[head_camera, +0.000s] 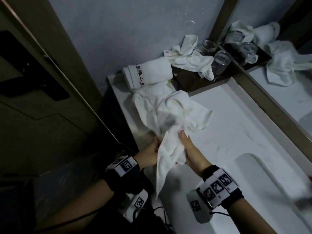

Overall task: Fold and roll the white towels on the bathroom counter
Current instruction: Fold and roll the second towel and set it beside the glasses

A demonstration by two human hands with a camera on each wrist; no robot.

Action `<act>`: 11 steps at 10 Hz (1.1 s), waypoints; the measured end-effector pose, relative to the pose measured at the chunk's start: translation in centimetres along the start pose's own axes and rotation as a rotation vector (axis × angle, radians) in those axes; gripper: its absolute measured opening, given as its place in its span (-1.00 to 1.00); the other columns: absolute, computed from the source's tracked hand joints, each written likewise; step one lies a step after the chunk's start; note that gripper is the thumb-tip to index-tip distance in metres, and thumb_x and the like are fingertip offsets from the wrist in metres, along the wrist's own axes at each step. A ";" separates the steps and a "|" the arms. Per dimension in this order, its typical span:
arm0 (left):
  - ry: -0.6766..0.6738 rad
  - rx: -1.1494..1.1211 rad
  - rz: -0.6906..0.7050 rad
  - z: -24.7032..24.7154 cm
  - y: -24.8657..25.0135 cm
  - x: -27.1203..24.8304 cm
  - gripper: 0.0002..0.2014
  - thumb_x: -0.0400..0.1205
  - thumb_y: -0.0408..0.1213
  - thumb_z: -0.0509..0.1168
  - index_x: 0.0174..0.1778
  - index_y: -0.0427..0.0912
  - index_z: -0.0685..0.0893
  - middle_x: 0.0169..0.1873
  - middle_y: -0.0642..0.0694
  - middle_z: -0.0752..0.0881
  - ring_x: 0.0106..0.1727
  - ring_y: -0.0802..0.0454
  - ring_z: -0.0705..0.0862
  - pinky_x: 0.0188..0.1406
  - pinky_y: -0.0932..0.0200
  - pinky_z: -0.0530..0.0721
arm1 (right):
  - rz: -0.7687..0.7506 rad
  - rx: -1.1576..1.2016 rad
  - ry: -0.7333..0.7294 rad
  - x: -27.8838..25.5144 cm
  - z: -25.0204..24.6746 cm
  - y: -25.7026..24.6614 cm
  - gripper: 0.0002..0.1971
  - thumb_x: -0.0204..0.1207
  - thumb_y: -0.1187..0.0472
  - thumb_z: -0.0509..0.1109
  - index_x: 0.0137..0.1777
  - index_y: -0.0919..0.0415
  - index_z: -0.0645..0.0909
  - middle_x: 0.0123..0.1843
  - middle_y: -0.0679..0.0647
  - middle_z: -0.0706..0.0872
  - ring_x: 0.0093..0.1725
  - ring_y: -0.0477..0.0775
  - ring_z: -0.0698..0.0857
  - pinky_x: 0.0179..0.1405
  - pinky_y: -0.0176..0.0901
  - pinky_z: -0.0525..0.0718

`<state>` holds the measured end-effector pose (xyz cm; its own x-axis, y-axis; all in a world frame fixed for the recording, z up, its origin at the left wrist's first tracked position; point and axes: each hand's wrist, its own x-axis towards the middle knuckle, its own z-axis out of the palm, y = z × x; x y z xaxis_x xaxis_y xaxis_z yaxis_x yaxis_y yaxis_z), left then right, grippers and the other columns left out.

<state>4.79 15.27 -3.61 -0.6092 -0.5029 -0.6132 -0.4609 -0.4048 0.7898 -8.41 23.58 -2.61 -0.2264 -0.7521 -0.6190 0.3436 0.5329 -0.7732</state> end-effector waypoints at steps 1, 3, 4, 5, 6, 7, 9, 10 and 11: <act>0.032 -0.056 0.017 0.7 0.5 -1.7 -0.58 0.68 -0.49 0.10 0.47 -0.42 0.24 0.34 -0.18 0.48 0.41 -0.06 0.45 0.20 0.63 0.41 | -0.085 -0.119 -0.129 -1.2 -0.5 -0.1 -0.23 0.33 -0.36 0.37 0.52 -0.23 0.21 0.41 -0.18 0.56 0.36 -0.05 0.60 0.31 0.17 0.62; 0.312 -0.174 0.082 0.1 -0.3 -4.3 -0.55 0.74 -0.13 -0.03 0.42 -0.39 0.39 0.20 -0.37 0.60 0.36 -0.25 0.51 0.48 -0.05 0.37 | -0.284 -0.300 -0.109 -3.4 -0.7 -0.4 -0.67 0.51 0.23 0.42 0.27 0.11 0.57 0.14 0.00 0.77 0.14 -0.04 0.73 0.09 -0.28 0.63; 0.177 -0.047 0.138 0.4 -1.3 -5.2 -0.61 0.66 -0.18 0.20 0.39 -0.22 0.48 0.30 -0.27 0.63 0.34 -0.13 0.59 0.46 -0.05 0.47 | -0.335 -0.426 -0.088 -4.0 -0.2 0.2 -0.71 0.54 0.44 0.31 0.22 0.21 0.58 0.09 0.00 0.73 0.08 -0.05 0.68 0.06 -0.25 0.59; 0.238 -0.046 0.183 -0.5 -2.4 -6.4 -0.68 0.63 -0.30 0.23 0.33 -0.12 0.53 0.22 -0.11 0.69 0.25 0.00 0.64 0.36 -0.12 0.57 | -0.342 -0.362 0.040 -4.5 -1.0 0.0 -0.70 0.57 0.43 0.27 0.24 0.14 0.56 0.08 0.09 0.71 0.05 0.07 0.68 0.06 -0.01 0.64; 0.398 -0.144 0.195 -2.1 -3.7 -7.1 -0.63 0.66 -0.22 0.20 0.41 0.01 0.46 0.26 -0.01 0.65 0.26 0.04 0.62 0.18 -0.01 0.68 | -0.253 -0.191 0.212 -4.7 -4.1 -0.1 -0.72 0.60 0.33 0.24 0.26 0.09 0.55 0.09 0.09 0.71 0.06 0.10 0.70 0.03 0.07 0.72; 0.486 -0.253 0.127 -4.1 -5.3 -7.7 -0.65 0.64 -0.17 0.24 0.36 -0.04 0.48 0.22 -0.01 0.65 0.15 0.04 0.64 -0.01 0.09 0.65 | -0.179 -0.161 0.307 -4.8 -6.6 0.5 -0.83 0.61 0.29 0.22 0.13 0.15 0.57 -0.03 0.14 0.69 -0.03 0.15 0.67 -0.13 0.01 0.68; 0.515 -0.286 -0.007 -4.7 -7.5 -9.5 -0.80 0.66 -0.20 0.22 0.03 -0.23 0.65 -0.10 -0.12 0.72 -0.08 -0.02 0.68 -0.22 0.24 0.62 | 0.111 -0.228 0.431 -4.1 -7.6 3.4 -0.73 0.50 0.17 0.43 -0.09 0.44 0.61 -0.30 0.19 0.65 -0.34 0.10 0.63 -0.51 -0.21 0.60; 0.402 -0.514 -0.078 -4.3 -8.3 -10.8 -0.83 0.59 -0.25 0.31 -0.02 -0.27 0.70 -0.20 -0.13 0.82 -0.18 0.02 0.79 -0.30 0.26 0.73 | 0.159 -0.354 0.447 -4.2 -7.7 4.7 -0.61 0.40 -0.05 0.48 -0.22 0.35 0.61 -0.27 0.20 0.70 -0.27 0.15 0.68 -0.24 -0.08 0.66; 0.243 -0.371 -0.136 -3.7 -9.3 -11.9 -0.72 0.49 -0.49 0.38 0.12 -0.44 0.65 0.01 -0.31 0.77 -0.03 -0.10 0.77 -0.11 0.18 0.76 | 0.110 -0.288 0.424 -4.6 -7.3 5.4 -0.52 0.44 -0.09 0.43 -0.01 0.40 0.62 -0.11 0.25 0.72 -0.10 0.25 0.71 0.02 0.13 0.71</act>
<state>18.72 22.22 -3.68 -0.3696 -0.5726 -0.7318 -0.2371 -0.7034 0.6701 -12.16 32.72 -4.94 -0.5728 -0.4946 -0.6536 0.1352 0.7295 -0.6705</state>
